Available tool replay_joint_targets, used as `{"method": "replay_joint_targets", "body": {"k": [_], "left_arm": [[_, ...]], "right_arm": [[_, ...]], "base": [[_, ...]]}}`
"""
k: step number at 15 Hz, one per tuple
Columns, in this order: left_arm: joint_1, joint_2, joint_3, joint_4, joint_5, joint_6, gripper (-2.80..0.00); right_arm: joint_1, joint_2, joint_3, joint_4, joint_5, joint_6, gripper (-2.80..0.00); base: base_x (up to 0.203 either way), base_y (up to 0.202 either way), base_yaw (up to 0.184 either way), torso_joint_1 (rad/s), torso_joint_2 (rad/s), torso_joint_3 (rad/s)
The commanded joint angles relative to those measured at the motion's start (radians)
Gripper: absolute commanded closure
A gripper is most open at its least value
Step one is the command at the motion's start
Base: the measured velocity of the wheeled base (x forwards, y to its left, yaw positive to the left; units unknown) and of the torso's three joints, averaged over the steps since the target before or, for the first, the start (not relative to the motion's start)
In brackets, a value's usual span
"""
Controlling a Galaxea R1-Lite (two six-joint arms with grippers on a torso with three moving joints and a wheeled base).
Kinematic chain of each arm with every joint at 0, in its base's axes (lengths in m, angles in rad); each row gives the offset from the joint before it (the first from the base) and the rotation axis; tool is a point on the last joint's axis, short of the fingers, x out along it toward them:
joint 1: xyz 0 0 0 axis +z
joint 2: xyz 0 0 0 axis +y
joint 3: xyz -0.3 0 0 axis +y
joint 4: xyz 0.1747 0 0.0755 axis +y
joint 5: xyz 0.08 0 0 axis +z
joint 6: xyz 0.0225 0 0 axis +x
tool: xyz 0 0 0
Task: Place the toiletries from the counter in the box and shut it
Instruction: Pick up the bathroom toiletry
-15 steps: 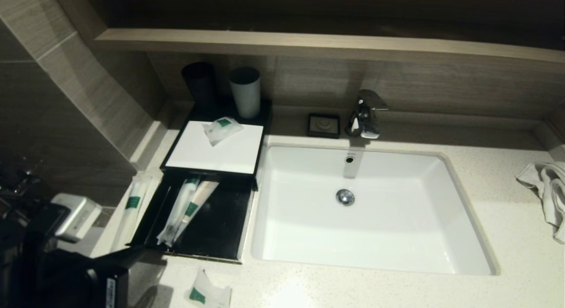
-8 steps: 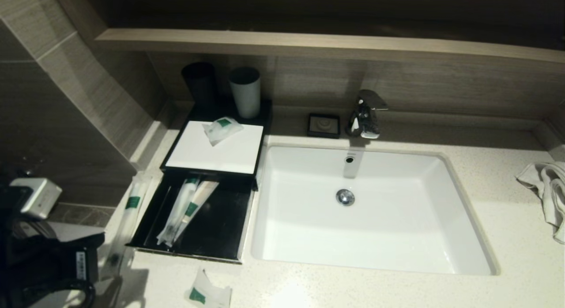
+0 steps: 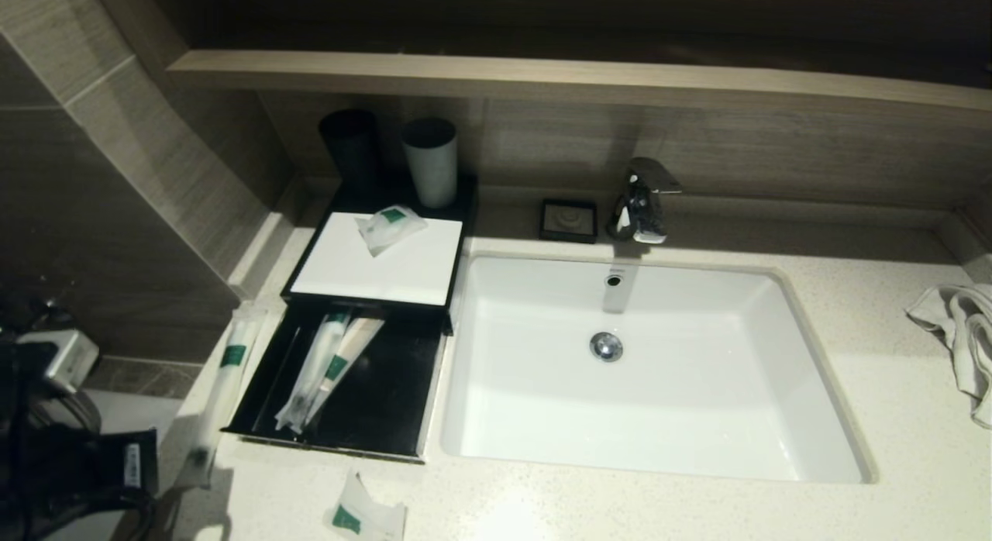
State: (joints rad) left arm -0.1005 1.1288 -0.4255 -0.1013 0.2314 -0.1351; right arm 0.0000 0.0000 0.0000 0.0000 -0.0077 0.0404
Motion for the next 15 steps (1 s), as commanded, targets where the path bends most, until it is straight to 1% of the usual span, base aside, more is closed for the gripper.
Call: {"method": "replay_joint_targets", "body": {"k": [1, 4, 8, 10, 12, 13, 15], "left_arm": [[0.029, 0.063, 0.014, -0.004, -0.030, 0.005, 0.00], [0.032, 0.134, 0.033, -0.034, -0.050, 0.020, 0.00], [0.051, 0.206, 0.054, -0.147, -0.059, 0.023, 0.00], [0.055, 0.217, 0.050, -0.159, -0.069, 0.025, 0.00], [0.074, 0.224, 0.051, -0.177, -0.072, 0.051, 0.00], [0.082, 0.229, 0.051, -0.183, -0.080, 0.061, -2.80], [0.116, 0.229, 0.046, -0.187, -0.123, 0.075, -2.80]], "right_arm": [[0.000, 0.002, 0.000, 0.000, 0.000, 0.001, 0.00], [0.000, 0.002, 0.000, 0.000, 0.000, 0.001, 0.00], [0.000, 0.002, 0.000, 0.000, 0.000, 0.001, 0.00], [0.000, 0.002, 0.000, 0.000, 0.000, 0.000, 0.00], [0.000, 0.002, 0.000, 0.000, 0.000, 0.000, 0.00], [0.000, 0.002, 0.000, 0.000, 0.000, 0.001, 0.00], [0.000, 0.002, 0.000, 0.000, 0.000, 0.000, 0.00]], "base": [[0.000, 0.000, 0.000, 0.000, 0.00, 0.000], [0.000, 0.000, 0.000, 0.000, 0.00, 0.000], [0.000, 0.000, 0.000, 0.000, 0.00, 0.000], [0.000, 0.000, 0.000, 0.000, 0.00, 0.000], [0.000, 0.000, 0.000, 0.000, 0.00, 0.000], [0.000, 0.000, 0.000, 0.000, 0.00, 0.000], [0.000, 0.000, 0.000, 0.000, 0.00, 0.000]]}}
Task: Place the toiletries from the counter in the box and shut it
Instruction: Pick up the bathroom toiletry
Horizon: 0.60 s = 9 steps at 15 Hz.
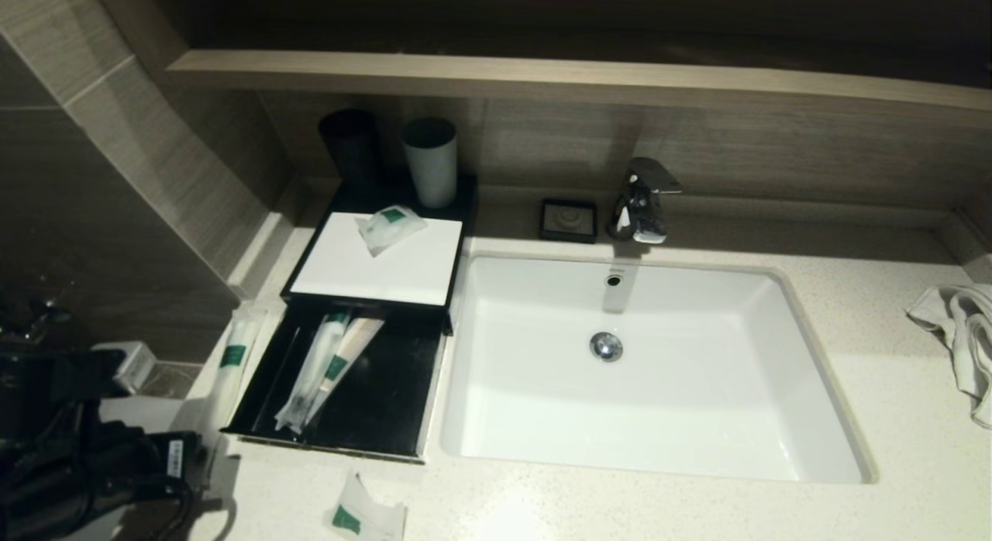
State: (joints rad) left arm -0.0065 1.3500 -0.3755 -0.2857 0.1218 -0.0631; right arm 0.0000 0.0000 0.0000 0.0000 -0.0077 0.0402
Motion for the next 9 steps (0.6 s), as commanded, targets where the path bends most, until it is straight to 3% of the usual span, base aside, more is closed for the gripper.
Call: {"method": "replay_joint_targets", "body": {"k": [1, 9], "left_arm": [[0.035, 0.010, -0.005, -0.003, -0.028, 0.010, -2.80], [0.040, 0.079, 0.002, -0.060, -0.045, 0.048, -2.80]], "right_arm": [[0.000, 0.002, 0.000, 0.000, 0.000, 0.001, 0.00], [0.000, 0.002, 0.000, 0.000, 0.000, 0.001, 0.00]], "base": [[0.000, 0.000, 0.000, 0.000, 0.00, 0.000], [0.000, 0.000, 0.000, 0.000, 0.00, 0.000]]}}
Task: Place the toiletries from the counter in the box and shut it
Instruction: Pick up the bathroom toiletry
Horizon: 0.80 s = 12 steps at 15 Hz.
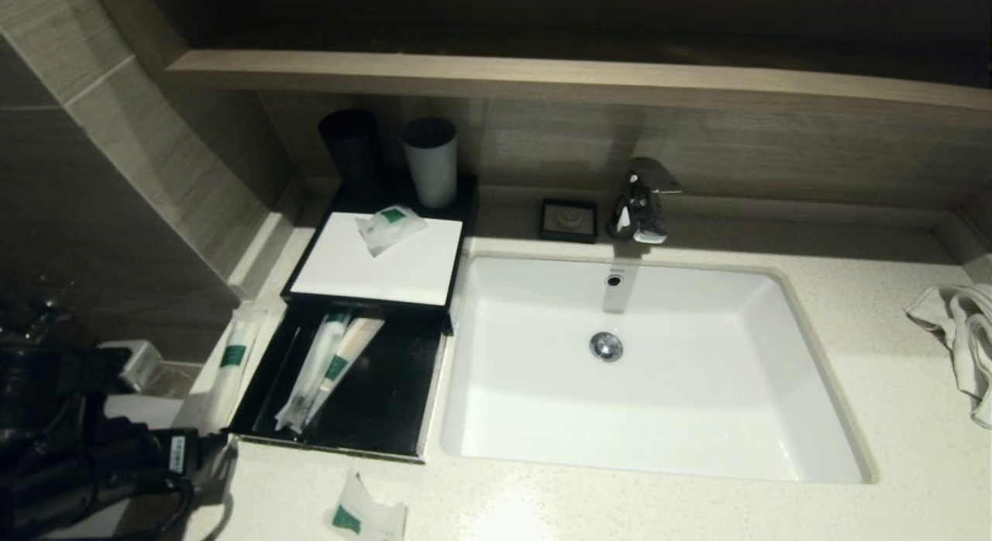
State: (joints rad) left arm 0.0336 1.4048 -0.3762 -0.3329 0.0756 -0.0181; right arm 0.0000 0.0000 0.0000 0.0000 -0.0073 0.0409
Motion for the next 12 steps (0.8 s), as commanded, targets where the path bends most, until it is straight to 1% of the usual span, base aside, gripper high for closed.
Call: {"method": "replay_joint_targets", "body": {"k": [1, 12], "left_arm": [[0.000, 0.029, 0.002, -0.021, 0.000, 0.004, -2.80], [0.000, 0.033, 0.002, -0.024, 0.000, 0.005, -2.80]], "right_arm": [[0.000, 0.002, 0.000, 0.000, 0.000, -0.001, 0.00], [0.000, 0.002, 0.000, 0.000, 0.000, -0.001, 0.00]], "base": [[0.000, 0.000, 0.000, 0.000, 0.00, 0.000], [0.000, 0.000, 0.000, 0.000, 0.00, 0.000]]}}
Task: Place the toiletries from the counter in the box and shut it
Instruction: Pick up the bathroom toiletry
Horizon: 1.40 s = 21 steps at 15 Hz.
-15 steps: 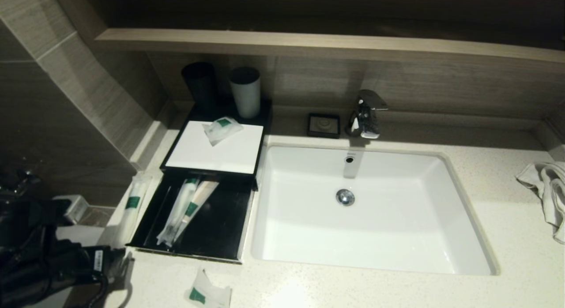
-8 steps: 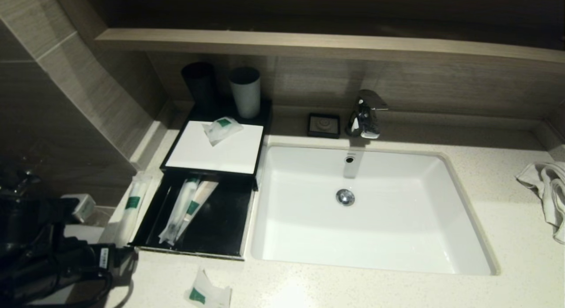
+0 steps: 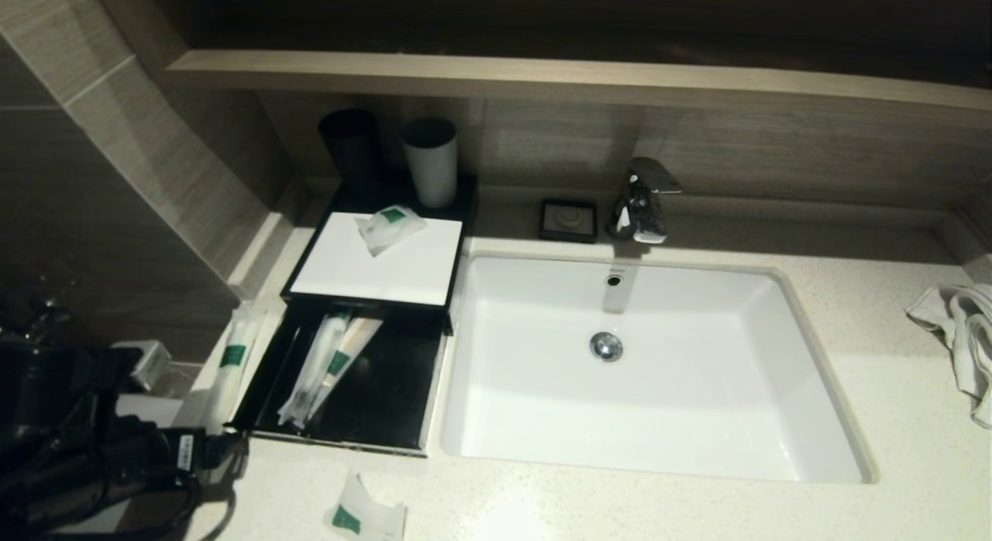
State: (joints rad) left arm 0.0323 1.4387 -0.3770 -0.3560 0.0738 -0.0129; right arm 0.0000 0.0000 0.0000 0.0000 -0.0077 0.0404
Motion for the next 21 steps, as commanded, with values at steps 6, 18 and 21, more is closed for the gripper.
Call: {"method": "replay_joint_targets", "body": {"k": [6, 18, 21], "left_arm": [[0.032, 0.000, 0.004, -0.003, 0.001, -0.001, -2.80], [0.037, 0.038, 0.000, -0.020, 0.001, -0.001, -2.80], [0.046, 0.054, 0.006, -0.050, 0.001, -0.001, -2.80]], "right_arm": [[0.000, 0.002, 0.000, 0.000, 0.000, -0.001, 0.00], [0.000, 0.002, 0.000, 0.000, 0.000, 0.001, 0.00], [0.000, 0.002, 0.000, 0.000, 0.000, -0.001, 0.00]], "base": [[0.000, 0.000, 0.000, 0.000, 0.00, 0.000], [0.000, 0.000, 0.000, 0.000, 0.00, 0.000], [0.000, 0.000, 0.000, 0.000, 0.00, 0.000]]}}
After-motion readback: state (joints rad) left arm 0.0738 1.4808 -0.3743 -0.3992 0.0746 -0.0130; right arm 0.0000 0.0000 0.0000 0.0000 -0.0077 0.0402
